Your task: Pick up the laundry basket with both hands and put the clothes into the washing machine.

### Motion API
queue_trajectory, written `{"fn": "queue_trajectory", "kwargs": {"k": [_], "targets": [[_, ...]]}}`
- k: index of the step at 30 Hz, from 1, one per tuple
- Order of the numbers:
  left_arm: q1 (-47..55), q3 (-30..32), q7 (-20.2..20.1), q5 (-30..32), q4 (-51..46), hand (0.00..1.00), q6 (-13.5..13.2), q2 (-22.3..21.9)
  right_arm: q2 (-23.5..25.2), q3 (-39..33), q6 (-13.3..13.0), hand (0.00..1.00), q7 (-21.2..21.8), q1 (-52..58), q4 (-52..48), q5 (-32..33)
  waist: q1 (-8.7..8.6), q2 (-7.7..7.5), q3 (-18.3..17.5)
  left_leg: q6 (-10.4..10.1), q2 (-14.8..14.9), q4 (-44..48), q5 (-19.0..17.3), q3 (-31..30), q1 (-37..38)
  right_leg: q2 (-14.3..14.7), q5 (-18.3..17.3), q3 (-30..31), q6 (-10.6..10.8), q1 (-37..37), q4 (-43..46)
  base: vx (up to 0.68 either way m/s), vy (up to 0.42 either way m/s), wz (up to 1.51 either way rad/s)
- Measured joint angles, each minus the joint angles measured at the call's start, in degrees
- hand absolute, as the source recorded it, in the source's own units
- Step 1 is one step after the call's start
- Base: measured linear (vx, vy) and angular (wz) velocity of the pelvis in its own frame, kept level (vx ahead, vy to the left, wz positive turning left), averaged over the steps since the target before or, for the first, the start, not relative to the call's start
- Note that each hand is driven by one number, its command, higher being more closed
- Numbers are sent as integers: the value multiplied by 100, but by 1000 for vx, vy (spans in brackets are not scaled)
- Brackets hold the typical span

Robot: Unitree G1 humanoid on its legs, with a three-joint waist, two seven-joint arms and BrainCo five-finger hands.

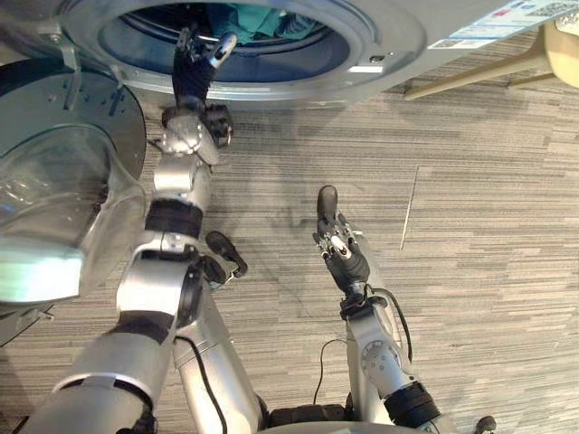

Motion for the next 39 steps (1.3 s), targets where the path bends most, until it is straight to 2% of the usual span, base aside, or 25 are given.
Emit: {"fn": "queue_trajectory", "kwargs": {"k": [2, 5, 7, 9, 12, 13, 16, 18, 20, 21, 22, 23, 25, 27, 28, 29, 30, 31, 32, 34, 36, 37, 38, 39], "targets": [[404, -147, -3, -124, -494, 0, -142, -29, 2, -44, 4, 0, 5, -7, 38, 2, 38, 13, -1, 0, 0, 82, -2, -51, 15, 1, 0, 2, 0, 29, 44, -10, 5, 2], [887, -36, 121, 98, -1043, 0, -262, -229, 24, -90, 4, 0, 37, -7, 35, 13, 39, 35, -7, 13, -4, 175, -13, -165, -74, 2, -12, -29, 37, 30, 54, -65, 12, 4], [1308, 2, 259, 542, -1267, 0, -286, -519, 35, -140, 3, 0, 44, -5, 33, 71, 51, 71, -20, 15, -20, 181, -13, -211, -111, 1, 23, -42, 60, 37, 21, -70, 9, 5], [2000, -13, 393, 1258, -1299, 0, -248, -1026, 66, -312, -2, 0, 38, -6, 64, 158, 116, 153, -23, 16, -29, 234, -11, -278, -75, 1, 32, -79, 49, 121, 51, -39, 3, 5], [2986, -167, 379, 1612, -1269, 0, -191, -1652, 104, -804, -23, 0, -65, -14, 213, 166, 274, 229, -39, 22, -27, 242, -26, -261, 317, 4, 12, -65, 17, 470, 106, 5, 0, 3], [3187, -204, 360, 1624, -1249, 0, -190, -1730, 107, -921, -29, 0, -121, -15, 316, 147, 302, 233, -38, 11, -27, 219, -48, -243, 482, 12, -6, -51, 15, 607, 97, 0, 0, 0], [4165, -339, 216, 1778, -929, 0, -199, -1944, -16, -1645, -49, 0, -488, 30, 1008, -244, 337, 434, -162, 23, -89, -192, -68, -135, 1580, 5, -21, -72, 23, 1702, -316, 23, 7, 7], [4961, -323, 61, 1808, -412, 0, -228, -2069, -261, -2019, -39, 0, -757, 361, 1849, -937, 352, 678, -782, -17, -356, -979, -16, -3, 2482, -105, 97, -137, 47, 2656, -1135, 116, 47, 15], [5507, -266, -49, 1803, -127, 0, -240, -2126, -416, -2124, 6, 0, -874, 679, 2317, -1430, 337, 799, -1109, 12, -662, -1894, 204, 59, 3349, -321, 239, -333, 61, 3592, -1866, 178, 57, 32], [5681, -255, -79, 1802, -44, 0, -243, -2118, -424, -2162, 15, 0, -902, 872, 2386, -1661, 330, 812, -1280, 5, -756, -2175, 307, 84, 3581, -415, 238, -455, 62, 3843, -1980, 230, 11, 71], [5944, -123, -150, 1805, 97, 0, -260, -2126, -476, -2175, 37, 0, -938, 1210, 2461, -2082, 326, 800, -1550, -41, -937, -2602, 451, 34, 4001, -585, 258, -679, 31, 4301, -2268, 197, -14, 80], [6043, -27, -153, 1805, 233, 0, -277, -2127, -548, -2172, 73, 0, -960, 1366, 2581, -2369, 334, 833, -1688, -58, -1019, -2881, 514, -20, 4281, -615, 255, -841, 34, 4673, -2503, 302, -39, 90], [6168, 211, -152, 1807, 627, 0, -297, -2075, -622, -2166, 283, 0, -963, 1381, 3135, -3168, 355, 731, -2138, -87, -1034, -3408, 685, -9, 4785, -709, 246, -1081, 33, 5221, -2910, 282, -41, 69], [6197, 295, -167, 1807, 826, 0, -313, -2082, -661, -2181, 373, 0, -949, 1317, 3424, -3650, 364, 724, -2257, -152, -1038, -3442, 813, -58, 5008, -729, 261, -1138, 12, 5474, -2998, 121, 18, 22], [6240, 314, -186, 1807, 958, 0, -329, -2106, -698, -2200, 413, 0, -911, 1288, 3588, -3907, 365, 703, -2302, -194, -1091, -3350, 854, -324, 5130, -739, 258, -1133, 24, 5531, -2986, 93, 116, -16], [6265, 315, -260, 1805, 1241, 0, -331, -2104, -728, -2296, 476, 0, -829, 1248, 3888, -4184, 334, 705, -2470, -273, -1299, -3344, 746, -814, 5251, -802, 295, -1046, 166, 5627, -2994, 96, 145, -18], [6264, 316, -265, 1801, 1314, 0, -330, -2094, -746, -2324, 498, 0, -821, 1226, 4044, -4229, 320, 736, -2535, -263, -1415, -3405, 742, -922, 5294, -840, 308, -992, 231, 5672, -3029, 86, 216, -8], [6255, 300, -263, 1800, 1394, 0, -339, -2094, -724, -2460, 515, 0, -814, 1154, 4256, -4230, 269, 632, -2627, -262, -1625, -3549, 743, -1027, 5338, -916, 397, -962, 376, 5698, -3163, 50, 171, 9], [6241, 297, -263, 1800, 1417, 0, -339, -2035, -729, -2461, 555, 0, -765, 1066, 4421, -4256, 204, 565, -2659, -247, -1778, -3658, 734, -1163, 5361, -1032, 496, -942, 416, 5743, -3294, 3, 249, 17], [6154, 225, -267, 1809, 1542, 0, -339, -1992, -715, -2568, 642, 0, -716, 988, 4637, -4306, 189, 473, -2708, -166, -2003, -3623, 695, -1208, 5292, -1240, 678, -924, 500, 5766, -3541, -85, 258, 13], [6146, 115, -273, 1828, 1646, 0, -334, -1986, -712, -2685, 727, 0, -715, 963, 4643, -4516, 189, 493, -2731, 83, -2220, -3347, 551, -1156, 5126, -1405, 901, -894, 642, 5853, -3803, -92, 216, -1], [6144, 110, -273, 1843, 1676, 0, -331, -1977, -714, -2682, 742, 0, -713, 955, 4644, -4540, 188, 493, -2731, 133, -2272, -3278, 521, -1133, 5090, -1436, 946, -876, 642, 5848, -3850, -75, 168, -7], [6145, 107, -275, 1887, 1740, 0, -324, -1938, -706, -2670, 761, 0, -706, 936, 4647, -4630, 189, 489, -2731, 253, -2344, -3160, 459, -1041, 5035, -1516, 1040, -897, 520, 5847, -3951, -132, 295, -23], [6199, 141, -276, 1941, 1764, 0, -318, -1870, -671, -2630, 793, 0, -701, 920, 4661, -4688, 224, 447, -2734, 460, -2423, -3243, 504, -825, 5024, -1588, 882, -955, 356, 5875, -4086, -161, 271, -43]]}}
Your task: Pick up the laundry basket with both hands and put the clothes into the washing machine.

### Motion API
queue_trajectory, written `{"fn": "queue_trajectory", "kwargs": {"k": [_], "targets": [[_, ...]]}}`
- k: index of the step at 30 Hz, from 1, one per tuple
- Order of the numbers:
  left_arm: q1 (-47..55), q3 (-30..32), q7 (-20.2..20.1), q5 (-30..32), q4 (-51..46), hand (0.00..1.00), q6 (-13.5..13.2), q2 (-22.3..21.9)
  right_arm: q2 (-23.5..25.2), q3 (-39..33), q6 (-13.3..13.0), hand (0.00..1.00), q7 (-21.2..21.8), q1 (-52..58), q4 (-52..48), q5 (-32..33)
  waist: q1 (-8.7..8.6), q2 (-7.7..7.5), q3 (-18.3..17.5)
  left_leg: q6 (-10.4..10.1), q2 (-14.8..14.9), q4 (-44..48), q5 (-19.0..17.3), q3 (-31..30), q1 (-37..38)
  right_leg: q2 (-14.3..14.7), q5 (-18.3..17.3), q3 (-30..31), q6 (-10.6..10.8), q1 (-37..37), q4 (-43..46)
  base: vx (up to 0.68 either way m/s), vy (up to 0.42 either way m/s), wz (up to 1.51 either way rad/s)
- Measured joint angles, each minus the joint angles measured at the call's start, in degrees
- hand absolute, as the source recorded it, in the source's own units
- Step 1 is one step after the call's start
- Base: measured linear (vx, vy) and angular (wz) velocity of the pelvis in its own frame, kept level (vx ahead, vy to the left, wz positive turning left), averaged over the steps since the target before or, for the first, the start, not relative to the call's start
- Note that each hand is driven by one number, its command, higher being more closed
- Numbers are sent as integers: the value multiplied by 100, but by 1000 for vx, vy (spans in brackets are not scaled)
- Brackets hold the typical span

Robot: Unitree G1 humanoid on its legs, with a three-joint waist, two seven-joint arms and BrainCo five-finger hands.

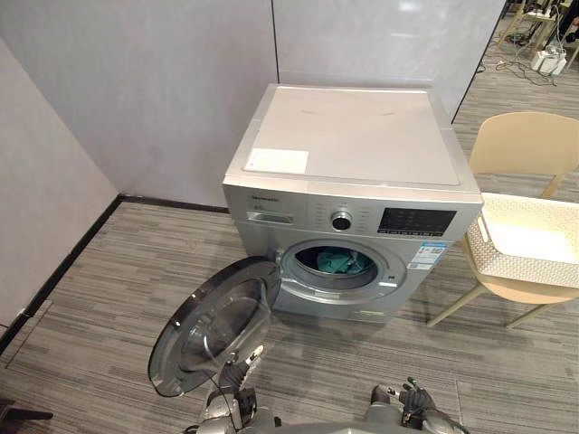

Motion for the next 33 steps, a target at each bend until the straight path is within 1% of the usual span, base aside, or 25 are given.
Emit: {"fn": "queue_trajectory", "kwargs": {"k": [1, 2, 3, 4, 5, 6, 8, 9, 11, 13, 14, 16, 18, 19, 21, 22, 24, 25, 26, 27, 28, 29, 30, 31, 33], "targets": [[64, 48, -3, -6, 17, 0, 16, -22, 3, 44, 2, 0, -5, -86, 2, -43, 3, 93, -7, 160, 78, -228, 136, 165, 56, -22, -176, -141, -40, -145, 555, -152, 257, -45], [88, 65, 4, -6, 23, 0, 36, 17, -14, 95, 1, 0, 3, -114, -3, -57, -17, 77, -3, 174, 93, -322, 185, 195, 100, 7, -261, -219, -81, -261, 1188, -80, 122, -47], [146, 122, -11, -5, 46, 0, 63, 112, 1, 134, -1, 0, 22, -87, 11, -74, -9, 51, 28, 203, 92, -526, 277, 292, 289, 132, -692, -356, -200, -235, 2156, -31, 88, -43], [193, 220, -18, -6, 76, 0, 80, 156, 43, 137, -2, 0, 61, -59, 42, -102, 17, 14, 2, 215, 89, -642, 338, 389, 398, 220, -1038, -439, -186, -147, 2574, -11, 59, -42], [214, 246, -18, -5, 94, 0, 91, 189, 66, 141, -4, 0, 93, -43, 63, -114, 37, -8, -6, 217, 81, -698, 366, 422, 455, 284, -1220, -454, -138, -47, 2749, -32, -9, -24], [240, 296, -31, -5, 153, 0, 91, 239, 124, 132, -24, 0, 122, -32, 169, -110, 28, -99, -60, 213, 28, -815, 449, 438, 545, 384, -1515, -448, -54, 213, 2838, -41, -60, -5], [218, 454, -123, -12, 209, 0, 94, 231, 159, 131, -45, 0, 132, -29, 345, -144, 31, -220, -141, 169, -92, -998, 596, 428, 565, 470, -1736, -412, 16, 550, 2220, -46, -80, 2], [212, 521, -136, -39, 206, 0, 89, 200, 138, 118, -52, 0, 136, -24, 431, -191, 92, -241, -258, 119, -144, -1144, 718, 351, 505, 563, -1737, -385, 14, 652, 1594, -33, -65, 1], [220, 617, -136, -256, 158, 0, 81, -15, 21, 57, -48, 0, 149, -98, 557, -271, 119, -44, -310, 86, -149, -1439, 1023, 234, 329, 733, -1461, -409, -92, 682, 988, -98, -31, 8], [245, 620, -134, -358, 73, 0, 84, -76, -87, 69, -21, 0, 142, -210, 627, -349, 156, 35, -274, 89, -155, -1729, 1281, 201, 317, 807, -1251, -445, -131, 674, 724, -121, -18, 9], [364, 621, -125, -429, -64, 0, 85, -100, -127, 82, -3, 0, 120, -240, 629, -489, 232, 145, -255, 78, -154, -1910, 1443, 180, 340, 894, -1114, -472, -169, 705, 548, -120, -27, 7], [459, 635, -121, -484, -282, 0, 87, -135, -163, 172, 3, 0, 119, -234, 595, -510, 291, 180, -221, 76, -171, -2055, 1584, 131, 356, 905, -1035, -538, -184, 723, 466, -113, -25, 25], [608, 674, -113, -602, -841, 0, 85, -197, -212, 360, 3, 0, 115, -246, 490, -586, 285, 236, -115, 53, -182, -2185, 1782, -109, 338, 859, -980, -800, -206, 818, 394, -140, -15, 58], [767, 710, -108, -652, -1354, 0, 90, -209, -198, 381, 2, 0, 118, -249, 473, -677, 309, 259, -54, -64, -172, -2279, 1880, -101, 357, 834, -967, -917, -225, 850, 394, -114, -9, 40], [1027, 889, -86, -808, -2252, 0, 96, -251, -199, 412, 22, 0, 110, -246, 324, -741, 372, 272, 19, -91, -109, -2387, 1814, 78, 383, 785, -900, -1052, -264, 872, 371, -126, 22, 30], [1117, 1130, -66, -884, -2895, 0, 102, -287, -219, 447, 51, 0, 108, -156, 196, -788, 445, 183, 77, -48, -23, -2189, 1749, 439, 339, 689, -860, -1088, -305, 872, 329, -105, 58, 17], [1226, 1601, 61, -850, -3854, 0, 100, -301, -272, 477, 111, 0, 112, -119, 185, -950, 435, 125, 99, 209, 72, -1307, 1566, 641, 220, 424, -817, -1092, -257, 880, 380, -83, 156, 14], [1272, 1954, 165, -796, -4414, 0, 91, -302, -357, 490, 144, 0, 114, -68, 107, -1003, 430, 149, 86, 65, 256, -790, 1391, 669, 254, 283, -765, -1061, -170, 911, 381, -70, 190, 5], [1294, 2159, 218, -775, -4712, 0, 78, -298, -391, 485, 155, 0, 117, -30, 51, -1024, 417, 180, 69, -47, 408, -585, 1286, 662, 272, 235, -737, -1028, -123, 910, 370, -86, 347, -7], [1265, 2551, 357, -491, -5257, 0, 61, -261, -437, 489, 168, 0, 135, 59, -34, -1164, 410, 240, 42, -217, 727, -374, 1099, 527, 366, 169, -638, -960, 23, 887, 326, -45, 288, -10], [1249, 2680, 405, -373, -5449, 0, 75, -233, -452, 489, 178, 0, 148, 70, -48, -1192, 422, 279, 6, -312, 835, -440, 1046, 479, 389, 165, -589, -929, 87, 889, 303, -31, 467, -12], [1173, 2894, 505, -120, -5699, 0, 132, -178, -472, 480, 214, 0, 223, 65, -72, -1274, 421, 410, -82, -405, 758, -761, 777, 377, 511, 145, -469, -903, 218, 873, 228, 4, 331, 7], [1116, 2958, 554, -11, -5779, 0, 183, -114, -493, 479, 213, 0, 242, 70, -77, -1288, 388, 400, -131, -360, 684, -945, 681, 392, 523, 152, -398, -941, 289, 887, 153, 20, 361, 37], [883, 2971, 651, 133, -5807, 0, 273, 114, -356, 474, 219, 0, 256, 104, -67, -1333, 325, 263, -186, -291, 443, -1175, 742, 372, 501, 17, -312, -949, 292, 878, -48, 8, 255, 55], [640, 2985, 893, 546, -5812, 0, 479, 417, -148, 525, 216, 0, 349, 136, -54, -1328, 254, 17, -322, -246, 203, -1273, 777, 310, 457, -91, -131, -882, 223, 989, -334, -6, 220, 39]]}}
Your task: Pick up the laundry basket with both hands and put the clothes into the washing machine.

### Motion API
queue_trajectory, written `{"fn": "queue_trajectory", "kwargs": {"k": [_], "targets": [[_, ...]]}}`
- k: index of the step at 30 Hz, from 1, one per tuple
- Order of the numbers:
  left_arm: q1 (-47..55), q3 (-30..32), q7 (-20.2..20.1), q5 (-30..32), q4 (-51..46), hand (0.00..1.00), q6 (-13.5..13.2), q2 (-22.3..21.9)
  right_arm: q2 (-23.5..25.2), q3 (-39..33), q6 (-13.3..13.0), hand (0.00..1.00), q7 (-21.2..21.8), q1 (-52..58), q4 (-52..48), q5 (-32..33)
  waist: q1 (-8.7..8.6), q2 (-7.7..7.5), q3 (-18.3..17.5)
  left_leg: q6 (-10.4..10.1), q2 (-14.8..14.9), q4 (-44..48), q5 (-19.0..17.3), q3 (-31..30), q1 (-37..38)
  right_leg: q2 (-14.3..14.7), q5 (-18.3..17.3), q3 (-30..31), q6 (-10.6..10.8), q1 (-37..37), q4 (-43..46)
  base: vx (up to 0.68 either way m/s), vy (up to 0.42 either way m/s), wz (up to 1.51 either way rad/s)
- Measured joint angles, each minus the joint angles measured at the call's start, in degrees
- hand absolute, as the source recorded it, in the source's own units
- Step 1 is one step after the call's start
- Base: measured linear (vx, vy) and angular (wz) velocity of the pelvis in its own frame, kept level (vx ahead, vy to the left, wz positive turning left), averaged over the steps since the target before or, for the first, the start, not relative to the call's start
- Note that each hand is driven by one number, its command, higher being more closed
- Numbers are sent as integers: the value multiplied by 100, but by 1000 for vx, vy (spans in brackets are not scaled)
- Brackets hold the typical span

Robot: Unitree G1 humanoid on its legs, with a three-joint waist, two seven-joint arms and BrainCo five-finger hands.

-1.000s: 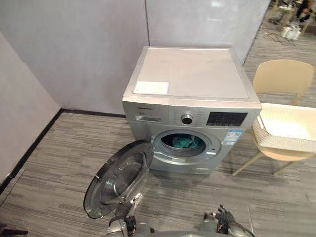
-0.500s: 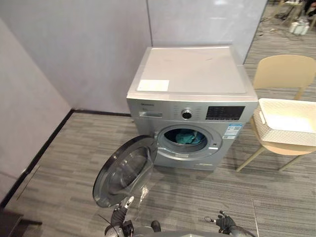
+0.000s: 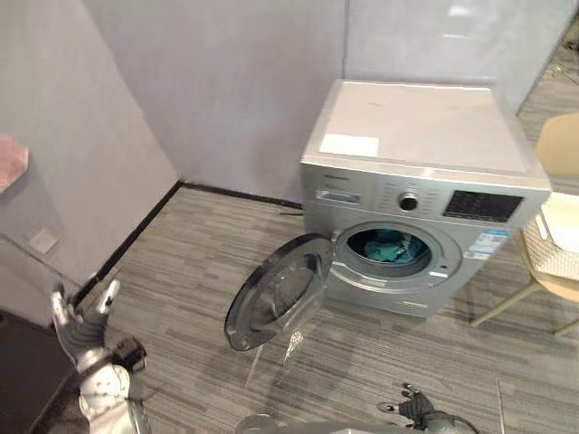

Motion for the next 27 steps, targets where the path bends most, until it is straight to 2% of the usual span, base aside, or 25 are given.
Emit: {"fn": "queue_trajectory", "kwargs": {"k": [2, 4, 5, 6, 9, 10, 11, 13, 14, 15, 17, 19, 22, 24, 27], "targets": [[-228, 120, 139, 275, 4, 0, 163, 231, 181, 202, 2, 0, 20, 44, -33, 33, 3, -124, -90, 1, -61, -137, -7, 150, 133, -11, 73, 156, -29, 77, -96, -35, 99, -16], [-406, 131, 144, 350, 56, 0, 180, 395, 203, 364, 1, 0, 35, 46, -67, 71, -3, -135, -97, -18, -54, -167, -21, 230, 164, -9, 102, 203, 6, 63, -132, -27, 0, -26], [-654, 98, 137, 377, 207, 0, 179, 570, 181, 510, 0, 0, 81, 44, -114, 68, -9, -129, -104, -36, -39, -210, -28, 282, 154, 16, 165, 267, 104, 8, -179, -31, -39, -29], [-949, 74, 126, 375, 491, 0, 173, 742, 132, 636, 5, 0, 137, 41, -170, 59, -4, -105, -110, -75, 16, -253, -2, 352, 114, 69, 196, 344, 113, -112, -184, -41, -75, -36], [-1668, -98, -14, 177, 1638, 0, 177, 1222, 47, 880, 5, 0, 142, -25, -259, 53, 0, -111, -123, -181, 189, -337, 95, 571, -67, 260, 339, 554, 89, -479, -262, -35, -96, -47], [-2162, -208, -109, 20, 2307, 0, 179, 1369, 4, 956, 6, 0, 138, -110, -262, 58, -4, -131, -28, -204, 262, -353, 153, 642, -175, 331, 415, 641, 31, -650, -279, -56, -113, -37], [-2947, -384, -222, -174, 3182, 0, 182, 1561, -50, 1070, 4, 0, 129, -246, -262, 60, -29, -210, 107, -220, 344, -357, 266, 669, -409, 410, 485, 680, -24, -916, -279, -69, -106, -30], [-3506, -578, -312, -315, 3717, 0, 180, 1700, -60, 1157, 1, 0, 120, -379, -281, 60, -35, -307, 185, -221, 399, -362, 364, 694, -640, 457, 558, 749, -74, -1184, -285, -64, -64, -16], [-4010, -786, -441, -494, 4197, 0, 169, 1811, -60, 1189, -1, 0, 111, -478, -377, 62, -101, -418, 307, -240, 437, -352, 448, 720, -816, 505, 642, 782, -128, -1407, -305, -54, -47, -16], [-4522, -949, -569, -691, 4740, 0, 171, 1848, -72, 1187, -14, 0, 95, -593, -519, 67, -184, -494, 434, -243, 444, -356, 518, 724, -973, 548, 748, 786, -156, -1552, -388, -48, -39, -17], [-5085, -1085, -780, -942, 5444, 0, 186, 1823, -107, 1188, -20, 0, 40, -699, -652, 70, -221, -560, 507, -248, 520, -339, 564, 780, -1199, 605, 925, 818, -203, -1734, -558, -76, -48, -19], [-5665, -1169, -1087, -1033, 6228, 0, 350, 1822, -130, 1190, -52, 0, -3, -876, -736, 74, -293, -595, 636, -261, 577, -332, 606, 860, -1437, 678, 1095, 909, -224, -1966, -720, -81, -72, -24], [-6157, -1155, -1264, -927, 6810, 0, 512, 1803, -131, 1293, -47, 0, 6, -918, -763, 66, -307, -617, 669, -324, 698, -329, 648, 878, -1778, 792, 1194, 965, -258, -2302, -813, -64, -77, -17], [-6310, -1129, -1265, -877, 6839, 0, 522, 1843, -127, 1376, -33, 0, 11, -914, -763, 64, -298, -641, 732, -358, 747, -332, 687, 863, -1840, 852, 1209, 961, -261, -2336, -886, -31, -67, -4], [-6438, -762, -1295, -763, 6952, 0, 495, 1836, -103, 1496, -13, 0, 12, -966, -905, 63, -295, -655, 889, -413, 852, -361, 735, 831, -1865, 968, 1218, 954, -272, -2348, -919, -19, -60, -3]]}}
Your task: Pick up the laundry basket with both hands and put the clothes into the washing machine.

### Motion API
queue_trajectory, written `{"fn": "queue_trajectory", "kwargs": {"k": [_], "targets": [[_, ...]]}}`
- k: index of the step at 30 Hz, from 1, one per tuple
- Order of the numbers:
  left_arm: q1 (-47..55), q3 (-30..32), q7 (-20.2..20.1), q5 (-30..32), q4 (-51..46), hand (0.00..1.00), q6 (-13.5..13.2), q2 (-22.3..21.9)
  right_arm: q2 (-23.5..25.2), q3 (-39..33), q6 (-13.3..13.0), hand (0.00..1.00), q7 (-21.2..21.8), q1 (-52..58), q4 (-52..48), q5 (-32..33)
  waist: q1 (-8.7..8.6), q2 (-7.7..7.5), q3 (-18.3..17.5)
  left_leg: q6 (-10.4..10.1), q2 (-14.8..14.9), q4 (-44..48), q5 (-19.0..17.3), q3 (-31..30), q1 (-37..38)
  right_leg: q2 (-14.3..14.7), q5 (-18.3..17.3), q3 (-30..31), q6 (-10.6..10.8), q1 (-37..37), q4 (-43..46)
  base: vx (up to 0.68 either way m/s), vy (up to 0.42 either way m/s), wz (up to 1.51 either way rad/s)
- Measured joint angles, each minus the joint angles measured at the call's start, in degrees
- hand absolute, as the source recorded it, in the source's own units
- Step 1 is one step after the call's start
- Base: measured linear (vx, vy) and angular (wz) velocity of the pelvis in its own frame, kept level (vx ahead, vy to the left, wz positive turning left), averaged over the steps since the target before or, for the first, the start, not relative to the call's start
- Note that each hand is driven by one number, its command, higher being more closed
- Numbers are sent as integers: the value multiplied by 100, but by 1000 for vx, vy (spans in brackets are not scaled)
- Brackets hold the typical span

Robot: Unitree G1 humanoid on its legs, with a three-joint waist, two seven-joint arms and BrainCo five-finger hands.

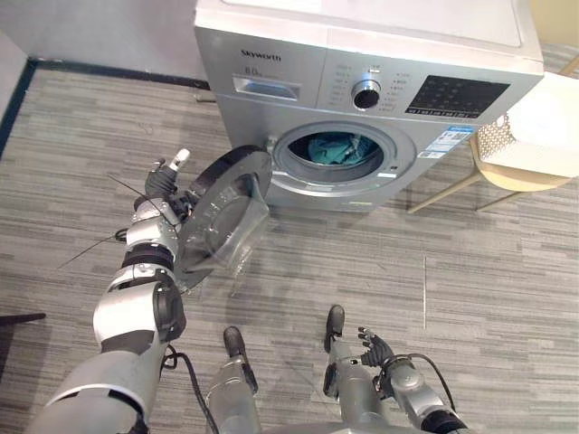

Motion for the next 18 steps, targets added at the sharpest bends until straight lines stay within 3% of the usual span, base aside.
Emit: {"fn": "queue_trajectory", "kwargs": {"k": [5, 11, 14, 15, 18], "targets": [[113, 721, -237, 5, -72, 0, 20, -327, 19, 157, 3, 0, 4, -293, -164, -9, 16, -1, -1, 0, -23, -202, 121, -19, -30, 23, 53, 8, 41, -64, -81, -2, -1, 1], [831, 950, 50, -1192, -270, 0, -17, -890, 90, 193, 20, 0, -3, -398, -429, -24, 23, 23, -18, -12, -83, -450, 189, 59, 427, 28, 45, 123, 50, 215, -85, 3, 1, -6], [1146, 270, 105, -1919, -288, 0, -22, -1320, 115, 189, 134, 0, -6, -364, -470, -122, 26, 34, -112, -13, -152, -631, 248, 113, 664, -2, 25, 137, 70, 363, -85, 0, 0, 0], [1249, -227, 181, -2073, -274, 0, -15, -1466, 164, 190, 141, 0, -7, -348, -469, -134, 19, 30, -166, -3, -184, -718, 285, 158, 806, -2, 17, 161, 76, 436, -86, 24, 9, -12], [1369, -1236, 397, -1937, -46, 0, -51, -1855, 286, 198, 142, 0, -4, -305, -408, -269, -18, 38, -276, -8, -249, -887, 296, 355, 1208, -40, -13, 301, 112, 648, -85, 31, 21, -24]]}}
